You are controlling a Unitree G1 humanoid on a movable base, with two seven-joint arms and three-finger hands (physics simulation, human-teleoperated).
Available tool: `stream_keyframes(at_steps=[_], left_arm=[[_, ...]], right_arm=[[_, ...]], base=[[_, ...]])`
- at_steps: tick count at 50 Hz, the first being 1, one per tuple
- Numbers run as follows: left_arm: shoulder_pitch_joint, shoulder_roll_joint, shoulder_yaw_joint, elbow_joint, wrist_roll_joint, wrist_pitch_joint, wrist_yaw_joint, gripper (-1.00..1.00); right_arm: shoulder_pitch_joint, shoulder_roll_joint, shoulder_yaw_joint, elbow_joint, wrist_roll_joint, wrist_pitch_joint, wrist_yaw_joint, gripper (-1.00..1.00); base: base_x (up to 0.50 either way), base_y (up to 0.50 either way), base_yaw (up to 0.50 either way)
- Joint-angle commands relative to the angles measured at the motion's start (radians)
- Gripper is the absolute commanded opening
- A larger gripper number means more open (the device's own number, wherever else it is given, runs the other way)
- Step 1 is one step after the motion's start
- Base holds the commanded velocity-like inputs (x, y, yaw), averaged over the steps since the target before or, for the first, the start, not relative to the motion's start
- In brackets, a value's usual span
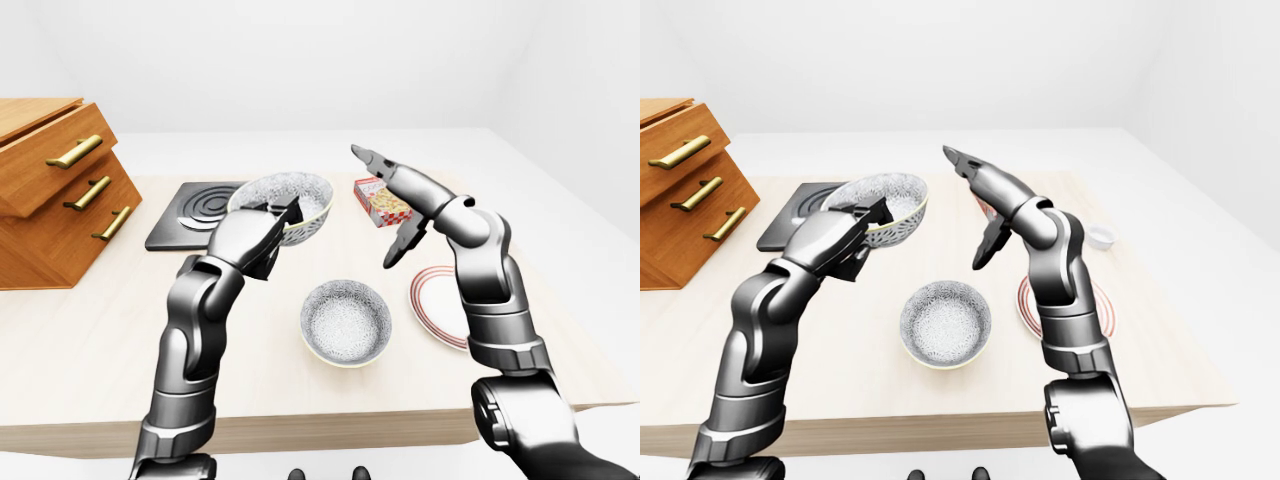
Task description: Pick the akita bowl from table center and place it on the plate.
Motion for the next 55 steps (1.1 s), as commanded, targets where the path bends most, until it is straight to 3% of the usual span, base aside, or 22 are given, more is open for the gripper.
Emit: stream_keyframes(at_steps=[1, 20, 50, 51, 52, 54, 55], left_arm=[[-0.017, -0.028, -0.016, -0.047, 0.035, 0.0, -0.017, -1.0], [-0.015, -0.073, -0.059, -0.054, 0.055, 0.0, -0.035, -1.0], [-0.015, -0.099, -0.076, -0.072, 0.065, 0.0, -0.044, -1.0], [-0.014, -0.101, -0.077, -0.077, 0.065, 0.0, -0.047, -1.0], [-0.015, -0.101, -0.077, -0.079, 0.064, 0.0, -0.05, -1.0], [-0.018, -0.1, -0.076, -0.078, 0.062, 0.0, -0.051, -1.0], [-0.021, -0.1, -0.076, -0.077, 0.06, 0.0, -0.051, -1.0]], right_arm=[[-0.095, 0.031, 0.023, 0.149, -0.087, 0.0, 0.0, 1.0], [-0.18, 0.075, 0.048, 0.318, -0.091, 0.0, -0.004, 1.0], [-0.129, 0.101, 0.06, 0.257, -0.12, 0.0, 0.0, 1.0], [-0.126, 0.099, 0.059, 0.259, -0.121, 0.0, 0.0, 0.95], [-0.126, 0.098, 0.058, 0.265, -0.121, 0.0, 0.0, 0.31], [-0.129, 0.096, 0.057, 0.272, -0.122, 0.0, 0.0, -0.06], [-0.132, 0.097, 0.057, 0.277, -0.122, 0.0, 0.0, -0.72]], base=[[0.0, 0.0, 0.0], [0.0, 0.0, 0.0], [0.0, 0.0, 0.0], [0.0, 0.0, 0.0], [0.0, 0.0, 0.0], [0.0, 0.0, 0.0], [0.0, 0.0, 0.0]])
